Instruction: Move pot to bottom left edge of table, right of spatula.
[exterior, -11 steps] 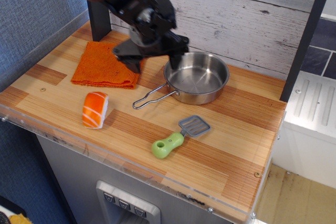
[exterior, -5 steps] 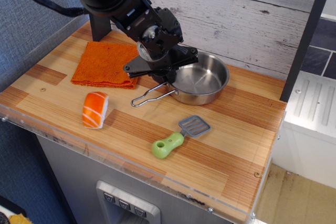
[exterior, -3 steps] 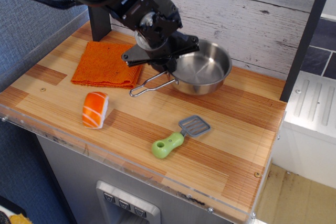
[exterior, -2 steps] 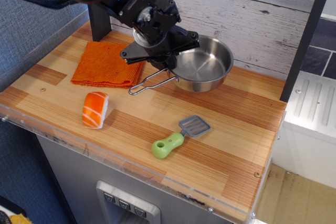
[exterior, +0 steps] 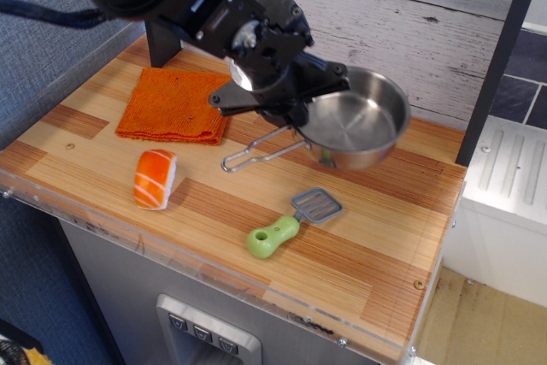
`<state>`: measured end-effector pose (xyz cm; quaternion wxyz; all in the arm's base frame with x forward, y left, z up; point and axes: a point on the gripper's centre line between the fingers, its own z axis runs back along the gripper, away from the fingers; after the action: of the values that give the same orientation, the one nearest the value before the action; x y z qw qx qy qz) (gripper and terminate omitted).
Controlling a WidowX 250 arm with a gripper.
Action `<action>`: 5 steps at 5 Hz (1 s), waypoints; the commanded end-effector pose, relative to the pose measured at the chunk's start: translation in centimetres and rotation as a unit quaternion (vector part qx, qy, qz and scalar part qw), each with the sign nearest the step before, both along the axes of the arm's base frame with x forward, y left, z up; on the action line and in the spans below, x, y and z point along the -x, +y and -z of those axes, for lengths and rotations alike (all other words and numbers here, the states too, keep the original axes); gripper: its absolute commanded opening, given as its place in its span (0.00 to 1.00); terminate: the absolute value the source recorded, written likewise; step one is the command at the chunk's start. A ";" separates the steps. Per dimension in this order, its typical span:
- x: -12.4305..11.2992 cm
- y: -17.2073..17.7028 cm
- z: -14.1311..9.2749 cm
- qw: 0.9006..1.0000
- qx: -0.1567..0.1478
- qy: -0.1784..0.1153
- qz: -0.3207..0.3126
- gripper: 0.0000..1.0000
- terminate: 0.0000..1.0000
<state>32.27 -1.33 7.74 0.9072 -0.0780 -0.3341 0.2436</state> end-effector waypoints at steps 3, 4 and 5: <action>7.4 -5.7 -0.3 0.995 -0.001 0.013 0.099 0.00 0.00; 9.1 -5.0 0.3 0.995 -0.011 0.025 0.097 0.00 0.00; 9.5 -4.5 1.1 0.995 -0.012 0.034 0.093 0.00 0.00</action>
<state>22.43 -5.96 5.72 0.9419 -0.0835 -0.2865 0.1544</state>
